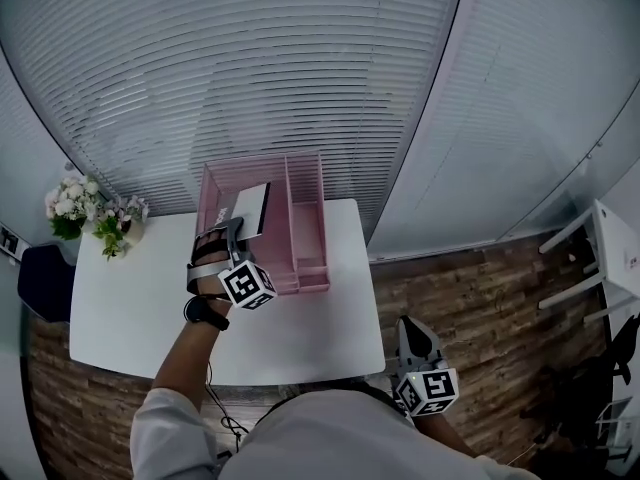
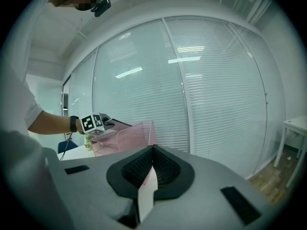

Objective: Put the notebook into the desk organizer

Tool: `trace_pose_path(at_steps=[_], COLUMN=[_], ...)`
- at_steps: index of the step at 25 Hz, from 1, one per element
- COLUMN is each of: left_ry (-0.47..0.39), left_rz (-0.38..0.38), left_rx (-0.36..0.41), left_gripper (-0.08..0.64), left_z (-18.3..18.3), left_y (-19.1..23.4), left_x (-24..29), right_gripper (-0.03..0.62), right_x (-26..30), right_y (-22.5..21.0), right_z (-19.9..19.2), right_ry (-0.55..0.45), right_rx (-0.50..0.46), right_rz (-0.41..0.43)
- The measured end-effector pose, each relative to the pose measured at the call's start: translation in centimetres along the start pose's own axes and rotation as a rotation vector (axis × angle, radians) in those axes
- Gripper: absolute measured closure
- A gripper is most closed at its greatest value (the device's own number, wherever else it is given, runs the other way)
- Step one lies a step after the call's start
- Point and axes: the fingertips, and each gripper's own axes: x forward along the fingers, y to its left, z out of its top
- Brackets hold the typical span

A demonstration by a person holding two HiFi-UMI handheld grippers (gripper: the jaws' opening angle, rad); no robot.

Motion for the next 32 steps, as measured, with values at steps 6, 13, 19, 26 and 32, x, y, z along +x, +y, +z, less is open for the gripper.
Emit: trace_pose_path(at_steps=[6, 13, 19, 26, 32], left_ry=[0.037, 0.081, 0.124, 0.161, 0.165], left_rz=[-0.065, -0.185, -0.351, -0.602, -0.697], left_rx=[0.084, 0.148, 0.184, 0.209, 0.226], left_gripper=[0.543, 0.531, 0.476, 0.371, 0.325], left_z=[0.4, 0.5, 0.3, 0.3, 0.1], left_y=[-1.8, -4.1, -6.1, -6.0, -6.2], left_x=[1.6, 2.8, 2.9, 2.5, 2.0], right_gripper=[0.579, 0.58, 0.58, 0.58, 0.58], right_x=[0.1, 0.6, 1.0, 1.6, 1.7], right_y=[-1.7, -3.2, -4.0, -4.2, -4.9], right_z=[-0.7, -1.5, -1.4, -1.2, -1.2], right_ry=[0.013, 0.024, 0.023, 0.016, 0.012], right_rx=[0.021, 0.041, 0.051, 0.06, 0.066], right_rz=[-0.019, -0.035, -0.039, -0.038, -0.051])
